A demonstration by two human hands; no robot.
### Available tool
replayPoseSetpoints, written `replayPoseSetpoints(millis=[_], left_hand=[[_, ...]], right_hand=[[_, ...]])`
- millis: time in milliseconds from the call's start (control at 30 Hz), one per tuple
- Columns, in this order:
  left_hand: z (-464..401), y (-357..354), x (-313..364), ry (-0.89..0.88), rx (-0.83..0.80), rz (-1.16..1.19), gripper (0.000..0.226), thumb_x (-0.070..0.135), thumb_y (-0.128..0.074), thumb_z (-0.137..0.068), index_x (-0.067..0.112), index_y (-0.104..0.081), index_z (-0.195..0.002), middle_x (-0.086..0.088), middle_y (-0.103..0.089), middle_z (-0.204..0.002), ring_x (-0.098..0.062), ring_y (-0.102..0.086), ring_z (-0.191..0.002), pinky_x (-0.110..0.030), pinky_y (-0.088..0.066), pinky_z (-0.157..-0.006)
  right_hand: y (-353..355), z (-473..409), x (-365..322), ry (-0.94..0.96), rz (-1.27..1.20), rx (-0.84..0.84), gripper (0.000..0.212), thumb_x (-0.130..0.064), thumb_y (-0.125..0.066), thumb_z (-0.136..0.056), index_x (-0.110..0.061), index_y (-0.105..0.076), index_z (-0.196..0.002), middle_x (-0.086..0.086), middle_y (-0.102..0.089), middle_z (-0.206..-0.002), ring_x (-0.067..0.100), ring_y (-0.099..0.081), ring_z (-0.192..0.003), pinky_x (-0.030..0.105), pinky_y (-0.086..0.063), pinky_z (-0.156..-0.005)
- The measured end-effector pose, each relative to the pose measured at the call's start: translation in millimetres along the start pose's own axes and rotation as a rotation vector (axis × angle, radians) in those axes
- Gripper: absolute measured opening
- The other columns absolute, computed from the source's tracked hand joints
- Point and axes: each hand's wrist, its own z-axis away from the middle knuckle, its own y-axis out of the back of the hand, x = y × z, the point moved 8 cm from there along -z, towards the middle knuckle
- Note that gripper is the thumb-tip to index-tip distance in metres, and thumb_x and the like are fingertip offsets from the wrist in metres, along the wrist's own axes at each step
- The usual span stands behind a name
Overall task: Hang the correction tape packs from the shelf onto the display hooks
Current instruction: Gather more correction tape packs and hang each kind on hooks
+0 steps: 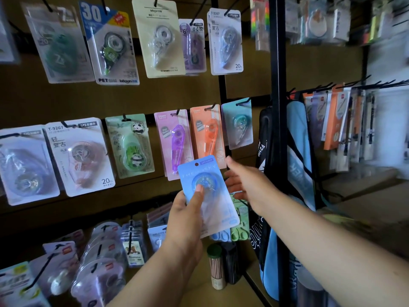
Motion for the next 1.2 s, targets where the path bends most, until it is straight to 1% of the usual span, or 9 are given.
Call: replayPoseSetpoints(millis=[67,133,200,367,500,633,833,1000,1200], left_hand=[[1,-1,2,-0.018,0.001,-0.005,0.018,0.036,-0.058,-0.097,0.023,-0.069,-0.103,-0.001,-0.078,-0.091,-0.02,-0.075,-0.074,-0.031,-0.057,-0.053],[3,-4,5,-0.031,-0.014,0.002,0.018,0.035,-0.056,-0.098,0.024,-0.07,-0.102,-0.004,-0.078,-0.093,-0.021,-0.076,-0.076,-0.03,-0.057,-0.053],[5,-5,6,-0.033,-0.022,0.014,0.017,0.033,-0.056,-0.098,0.023,-0.07,-0.101,-0.006,-0.078,-0.094,-0.023,-0.076,-0.077,-0.031,-0.058,-0.054],[7,-9,6,-0.015,-0.077,0.017,0.019,0.029,-0.058,-0.097,0.017,-0.07,-0.102,-0.012,-0.078,-0.098,-0.029,-0.076,-0.083,-0.039,-0.061,-0.062],[7,-8,6,0.0,-0.062,-0.012,0.019,0.025,-0.055,-0.099,0.009,-0.065,-0.099,-0.013,-0.077,-0.09,-0.024,-0.072,-0.073,-0.036,-0.059,-0.064],[5,-3,11,-0.04,0.0,-0.044,0.019,0.022,-0.056,-0.099,0.016,-0.058,-0.081,0.002,-0.058,-0.067,-0.011,-0.053,-0.057,-0.025,-0.047,-0.052],[3,-1,6,-0.021,0.009,-0.03,0.022,0.022,-0.057,-0.099,0.017,-0.057,-0.077,0.002,-0.054,-0.067,-0.011,-0.052,-0.059,-0.022,-0.046,-0.049],[0,-1,-2,0.012,0.022,-0.015,0.022,0.022,-0.057,-0.099,0.015,-0.057,-0.078,0.002,-0.056,-0.066,-0.008,-0.052,-0.052,-0.021,-0.044,-0.044],[-4,4,-3,-0.003,0.026,-0.117,0.02,0.018,-0.055,-0.099,0.013,-0.059,-0.079,0.001,-0.058,-0.067,-0.006,-0.052,-0.047,-0.022,-0.044,-0.046]], right_hand=[[-12,20,2,0.04,0.045,-0.054,0.066,-0.071,-0.069,-0.059,-0.017,-0.07,-0.097,0.003,-0.072,-0.097,0.018,-0.065,-0.086,0.034,-0.05,-0.078],[-21,37,-1,0.105,0.076,-0.098,0.052,-0.058,-0.074,-0.067,-0.013,-0.071,-0.094,0.009,-0.073,-0.096,0.02,-0.066,-0.088,0.035,-0.049,-0.08],[-26,48,-4,0.145,0.053,-0.115,0.035,-0.041,-0.076,-0.075,-0.01,-0.072,-0.09,0.014,-0.073,-0.096,0.031,-0.07,-0.092,0.044,-0.053,-0.084],[-23,54,-6,0.123,-0.014,-0.072,0.024,-0.026,-0.074,-0.08,-0.006,-0.072,-0.092,0.022,-0.071,-0.101,0.036,-0.068,-0.096,0.053,-0.048,-0.093],[-8,48,-13,0.149,-0.089,0.0,0.019,-0.023,-0.073,-0.081,-0.008,-0.073,-0.092,0.017,-0.073,-0.098,0.036,-0.068,-0.094,0.05,-0.05,-0.092],[20,34,-31,0.21,-0.141,0.085,0.009,-0.021,-0.071,-0.083,-0.012,-0.071,-0.082,0.006,-0.073,-0.08,0.023,-0.067,-0.075,0.034,-0.052,-0.074],[67,8,-76,0.329,-0.157,0.243,0.016,-0.029,-0.071,-0.084,-0.018,-0.067,-0.072,-0.008,-0.071,-0.067,0.014,-0.065,-0.068,0.022,-0.049,-0.061],[85,-15,-105,0.359,-0.161,0.302,0.013,-0.032,-0.072,-0.083,-0.02,-0.069,-0.079,-0.001,-0.073,-0.085,0.024,-0.069,-0.092,0.037,-0.055,-0.086],[85,-32,-105,0.312,-0.142,0.297,0.017,-0.035,-0.074,-0.081,-0.02,-0.067,-0.079,0.002,-0.073,-0.091,0.026,-0.068,-0.096,0.04,-0.053,-0.091]])
